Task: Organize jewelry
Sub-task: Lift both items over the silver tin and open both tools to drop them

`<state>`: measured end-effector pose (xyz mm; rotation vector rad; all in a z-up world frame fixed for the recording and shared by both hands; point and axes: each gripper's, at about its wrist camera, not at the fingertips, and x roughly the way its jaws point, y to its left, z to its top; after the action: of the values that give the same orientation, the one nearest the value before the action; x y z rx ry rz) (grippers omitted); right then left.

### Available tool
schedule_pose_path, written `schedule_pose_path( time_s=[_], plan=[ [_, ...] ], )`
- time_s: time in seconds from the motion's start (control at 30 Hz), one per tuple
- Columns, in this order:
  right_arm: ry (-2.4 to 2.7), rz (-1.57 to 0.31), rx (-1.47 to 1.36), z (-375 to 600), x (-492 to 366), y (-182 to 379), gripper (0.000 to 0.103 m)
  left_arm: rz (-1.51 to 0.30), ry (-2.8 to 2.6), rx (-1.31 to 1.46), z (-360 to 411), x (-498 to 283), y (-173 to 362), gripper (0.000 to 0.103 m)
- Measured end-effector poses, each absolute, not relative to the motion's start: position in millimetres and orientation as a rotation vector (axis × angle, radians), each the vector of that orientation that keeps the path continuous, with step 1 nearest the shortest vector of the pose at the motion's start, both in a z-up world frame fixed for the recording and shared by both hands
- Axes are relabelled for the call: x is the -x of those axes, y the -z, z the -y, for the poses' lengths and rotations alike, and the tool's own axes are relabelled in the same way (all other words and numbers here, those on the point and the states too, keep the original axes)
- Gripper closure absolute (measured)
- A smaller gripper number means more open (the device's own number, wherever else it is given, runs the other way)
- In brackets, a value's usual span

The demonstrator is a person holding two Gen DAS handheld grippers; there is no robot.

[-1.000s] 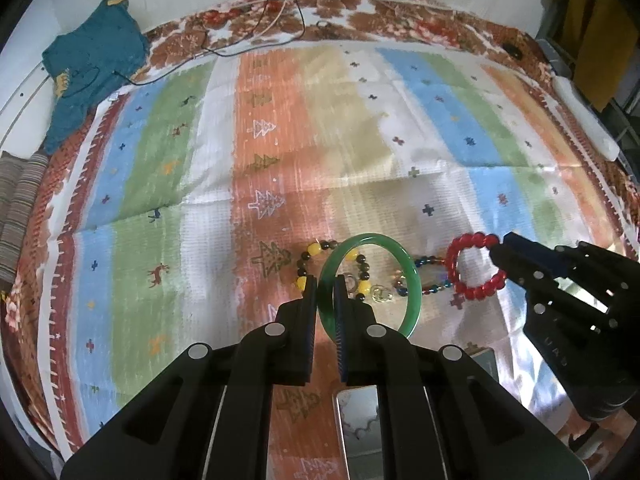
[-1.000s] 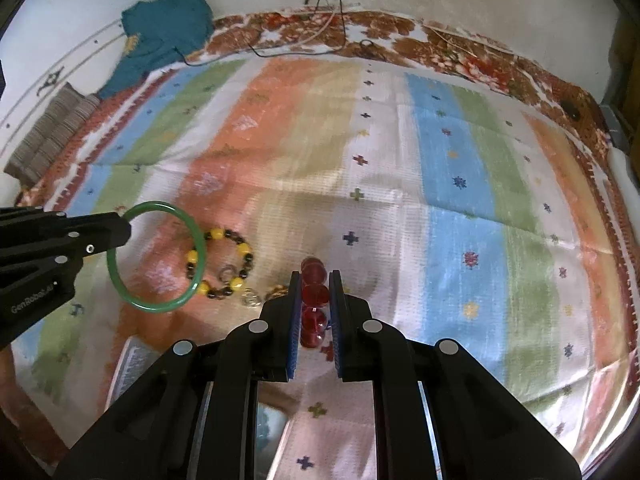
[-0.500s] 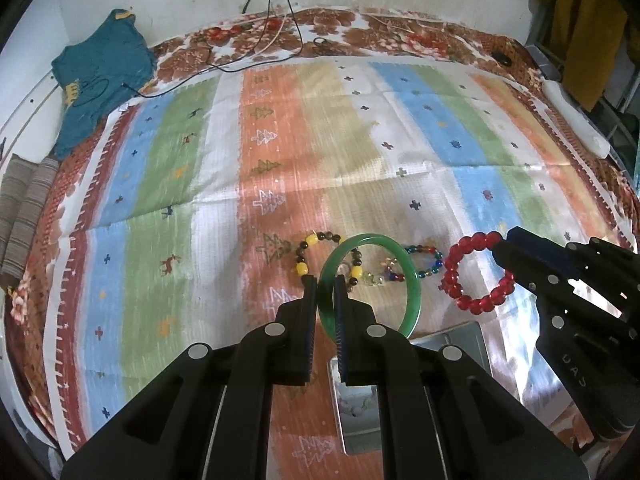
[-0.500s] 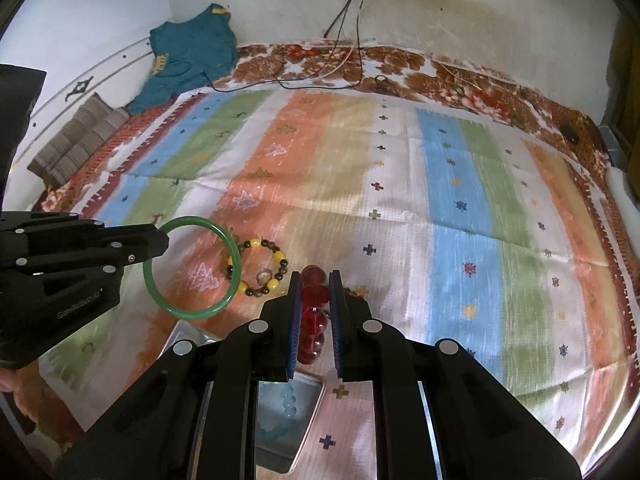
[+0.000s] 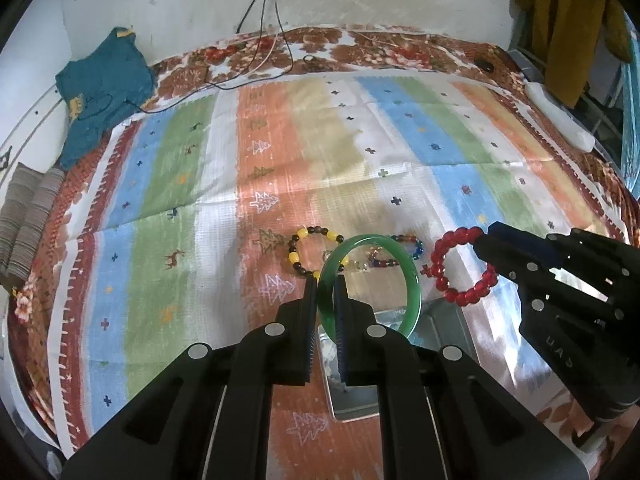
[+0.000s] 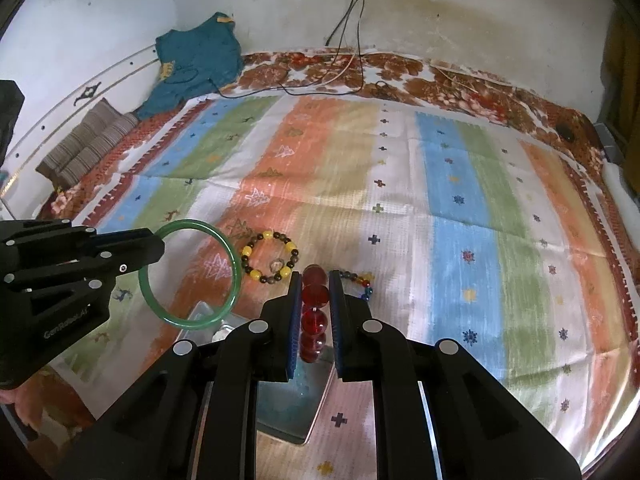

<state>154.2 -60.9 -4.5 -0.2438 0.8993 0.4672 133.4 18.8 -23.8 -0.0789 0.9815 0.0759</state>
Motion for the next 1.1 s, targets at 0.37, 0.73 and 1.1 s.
schedule_pose_path(
  time_s=[0.37,0.73,1.1],
  plan=[
    [-0.505,-0.836,0.284,61,-119,-5,0.089,-0.985,-0.068,0.082,-16,-120,27,0.095],
    [-0.534,-0.880,0.275,66,-112,0,0.087,-1.034,-0.050,0.086,-9,-107,37,0.091],
    [-0.423,-0.928,0.256,79,-133,9,0.067,-1.054,-0.133,0.121,-32,-116,44,0.078]
  ],
)
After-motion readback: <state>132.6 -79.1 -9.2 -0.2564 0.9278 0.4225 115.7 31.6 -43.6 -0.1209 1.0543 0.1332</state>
